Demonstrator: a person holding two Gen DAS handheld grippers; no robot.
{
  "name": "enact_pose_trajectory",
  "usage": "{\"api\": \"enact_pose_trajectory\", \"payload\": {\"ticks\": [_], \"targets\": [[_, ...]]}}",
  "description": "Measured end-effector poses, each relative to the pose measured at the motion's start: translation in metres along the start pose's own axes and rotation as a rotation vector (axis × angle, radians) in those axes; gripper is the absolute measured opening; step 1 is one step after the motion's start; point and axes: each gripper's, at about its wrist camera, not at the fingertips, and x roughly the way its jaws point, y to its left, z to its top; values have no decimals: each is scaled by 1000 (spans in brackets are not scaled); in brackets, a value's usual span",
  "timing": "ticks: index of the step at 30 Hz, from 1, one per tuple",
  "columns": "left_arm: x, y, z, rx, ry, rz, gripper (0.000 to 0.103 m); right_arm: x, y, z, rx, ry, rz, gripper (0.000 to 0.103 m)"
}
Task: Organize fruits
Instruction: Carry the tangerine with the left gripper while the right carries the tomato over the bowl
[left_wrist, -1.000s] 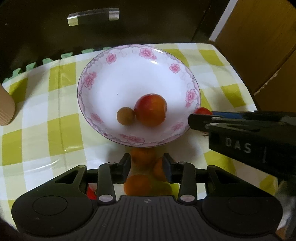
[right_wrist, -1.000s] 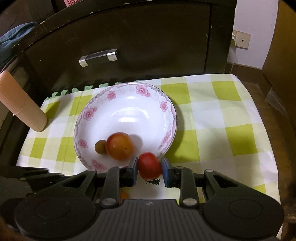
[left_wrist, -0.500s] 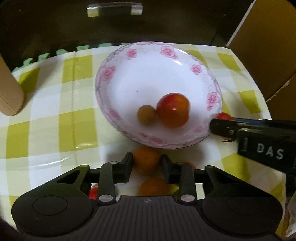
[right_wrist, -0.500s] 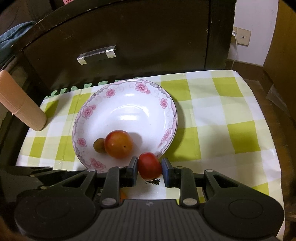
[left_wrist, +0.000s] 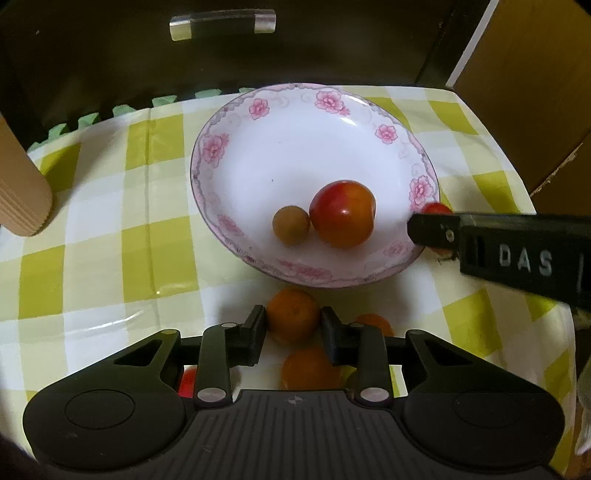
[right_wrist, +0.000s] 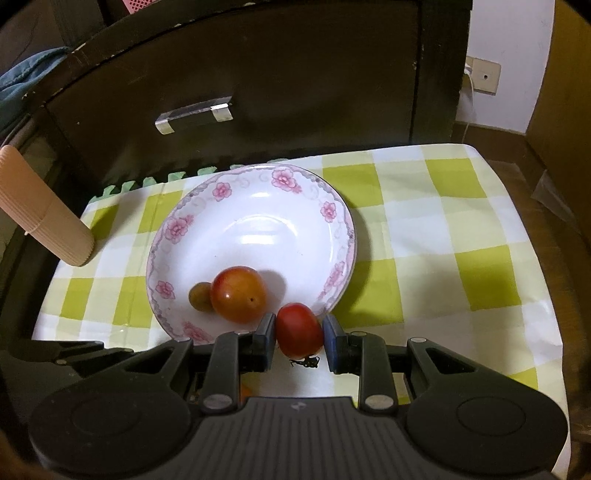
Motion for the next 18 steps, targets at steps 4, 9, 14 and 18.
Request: {"api": "enact_pose_trajectory", "payload": {"ticks": [4,9,14,18], "targets": [[-3,2,-2,-4,0,-7,39,0,2,2,4,-7,3,26],[-13,1,0,-7,-21,-17,39,-1,3,1,1,-12,5,26],[-27,1,5,-10,-47,-39,39,-1,-1,3,16,-15,6,26],[-36,4,16,-24,-80,-52,39,-1,-1,6,20,-23,12,26]]}}
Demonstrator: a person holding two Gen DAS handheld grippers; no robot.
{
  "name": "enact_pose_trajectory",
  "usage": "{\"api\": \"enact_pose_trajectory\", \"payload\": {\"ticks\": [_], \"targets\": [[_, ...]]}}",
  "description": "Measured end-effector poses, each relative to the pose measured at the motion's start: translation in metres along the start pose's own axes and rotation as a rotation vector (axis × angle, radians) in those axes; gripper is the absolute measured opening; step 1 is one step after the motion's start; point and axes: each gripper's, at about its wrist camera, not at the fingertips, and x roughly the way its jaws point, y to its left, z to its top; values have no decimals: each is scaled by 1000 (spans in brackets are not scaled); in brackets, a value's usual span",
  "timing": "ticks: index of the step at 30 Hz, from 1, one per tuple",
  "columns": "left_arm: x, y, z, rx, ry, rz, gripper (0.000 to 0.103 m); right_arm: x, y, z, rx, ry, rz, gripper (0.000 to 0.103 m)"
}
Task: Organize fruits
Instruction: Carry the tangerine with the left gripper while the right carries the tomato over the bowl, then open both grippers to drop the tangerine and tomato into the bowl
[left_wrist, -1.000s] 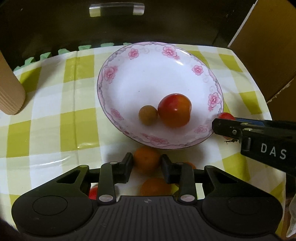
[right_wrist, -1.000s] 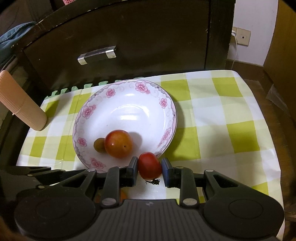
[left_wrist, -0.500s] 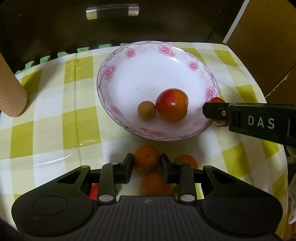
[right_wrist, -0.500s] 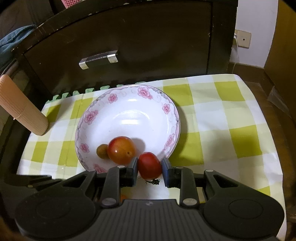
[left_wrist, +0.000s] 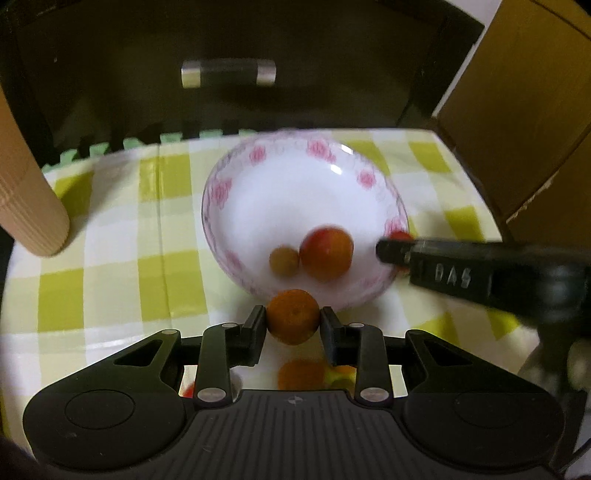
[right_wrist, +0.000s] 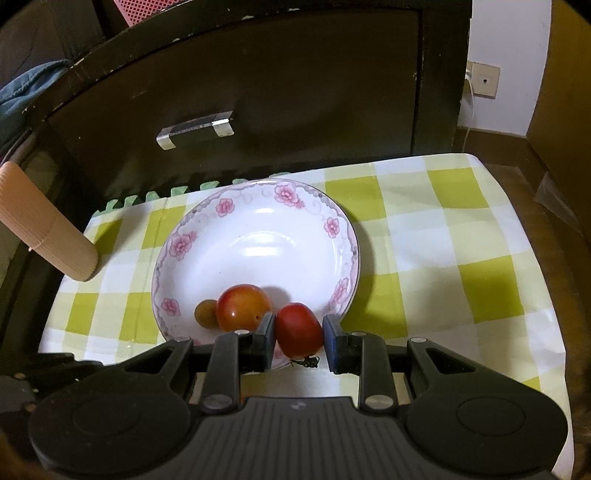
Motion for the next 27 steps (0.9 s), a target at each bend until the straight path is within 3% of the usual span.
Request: {"api": "enact_pose_trajectory", "payload": {"ticks": [11,27], "targets": [[22,10,36,-63,-25,11,40,19,3,8,16,8,19,27],[21,15,42,-87,-49,12,50,21,3,16,49,-19,37,28]]}}
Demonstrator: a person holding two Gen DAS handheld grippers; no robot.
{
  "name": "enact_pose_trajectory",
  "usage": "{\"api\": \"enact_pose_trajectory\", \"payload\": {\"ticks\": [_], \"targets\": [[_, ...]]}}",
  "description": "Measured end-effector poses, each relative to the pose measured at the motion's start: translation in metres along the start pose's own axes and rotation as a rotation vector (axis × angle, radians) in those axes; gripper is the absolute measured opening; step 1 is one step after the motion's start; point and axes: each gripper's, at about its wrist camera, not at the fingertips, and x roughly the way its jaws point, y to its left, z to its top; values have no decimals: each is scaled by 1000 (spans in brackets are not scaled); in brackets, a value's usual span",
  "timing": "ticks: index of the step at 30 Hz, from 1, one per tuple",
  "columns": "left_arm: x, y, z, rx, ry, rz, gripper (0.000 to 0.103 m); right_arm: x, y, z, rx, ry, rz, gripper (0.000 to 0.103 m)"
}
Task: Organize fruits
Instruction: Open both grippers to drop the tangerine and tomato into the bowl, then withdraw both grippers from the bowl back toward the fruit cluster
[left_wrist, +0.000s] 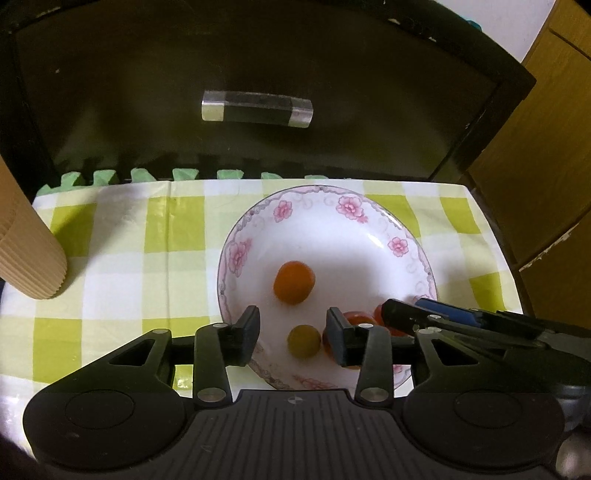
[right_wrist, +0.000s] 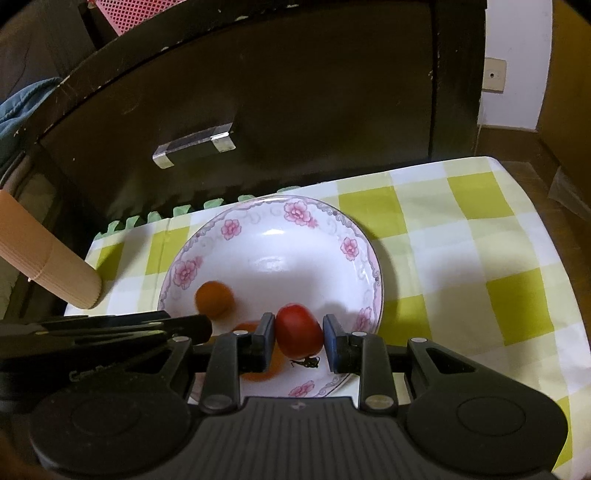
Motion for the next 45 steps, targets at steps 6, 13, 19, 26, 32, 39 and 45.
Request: {"api": "enact_pose_trajectory", "payload": {"ticks": [6,13,19,26,32,39,45], "targets": [[-4,-1,0,2,-8,-3,55,-6,-4,3,20,-22,0,29],[-7,-3,-3,17,-12,16,58,-8,-3,3,19,-21,-8,29],[-15,-10,-8,52,-33,50,61,-15,-1,1,10,-26,-23,29],[-29,-18,-17,87,-64,90,68,-28,3,-5,-9,-33,-41,29],[-41,-26,-24,129,-97,135,70,-40,8,-11,-36,-44,-60,29],[-53,-31,-35,175,-126,183,72,-47,13,-18,-46,-43,-60,29],[-61,-31,-44,189,-126,191,73,-55,16,-27,-49,-42,-55,29]]}}
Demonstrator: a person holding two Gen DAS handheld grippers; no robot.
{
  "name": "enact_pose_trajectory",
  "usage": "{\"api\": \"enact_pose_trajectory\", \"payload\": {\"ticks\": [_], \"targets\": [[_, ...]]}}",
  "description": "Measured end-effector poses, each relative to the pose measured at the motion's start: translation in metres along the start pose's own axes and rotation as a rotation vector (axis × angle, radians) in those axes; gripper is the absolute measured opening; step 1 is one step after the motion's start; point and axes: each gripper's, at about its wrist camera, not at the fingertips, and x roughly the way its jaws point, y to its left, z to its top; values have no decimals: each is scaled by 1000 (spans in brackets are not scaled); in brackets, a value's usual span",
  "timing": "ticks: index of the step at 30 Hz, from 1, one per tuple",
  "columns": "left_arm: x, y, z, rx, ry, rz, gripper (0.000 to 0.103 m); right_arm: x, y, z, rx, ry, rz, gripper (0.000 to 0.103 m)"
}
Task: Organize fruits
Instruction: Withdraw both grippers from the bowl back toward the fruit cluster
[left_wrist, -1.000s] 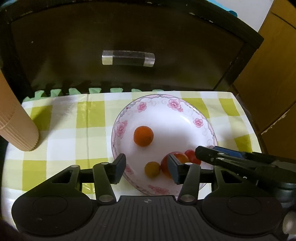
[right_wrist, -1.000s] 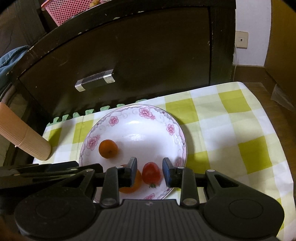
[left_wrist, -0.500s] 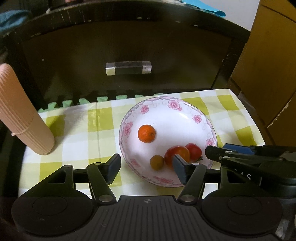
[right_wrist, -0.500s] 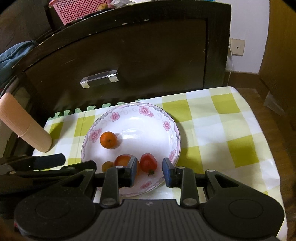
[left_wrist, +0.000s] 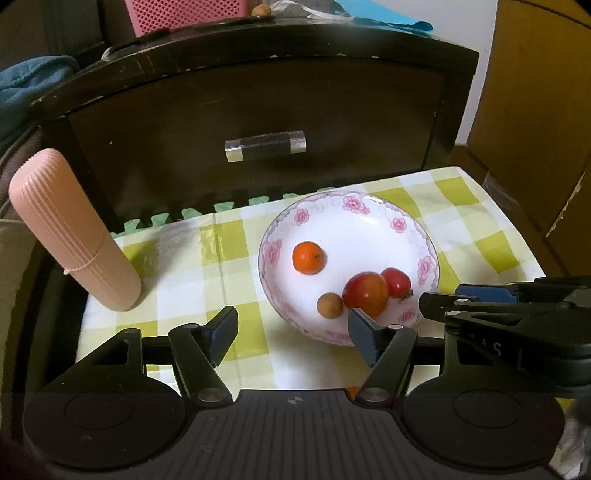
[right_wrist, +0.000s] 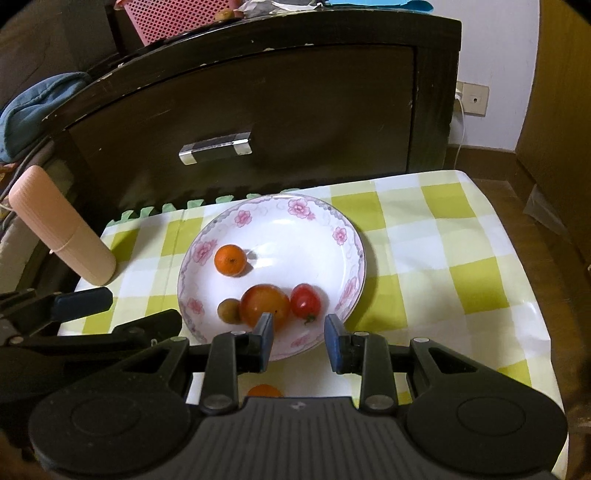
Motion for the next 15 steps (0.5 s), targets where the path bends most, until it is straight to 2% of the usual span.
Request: {"api": "enact_pose_trajectory", "payload": {"ticks": [8,15], "targets": [[-9,2,-14,22,14,13,73,-6,5,-16,-3,20,5,29],[-12,11,-30,28,61,5,74,-7,15,-31,-30,56,22,29]]}}
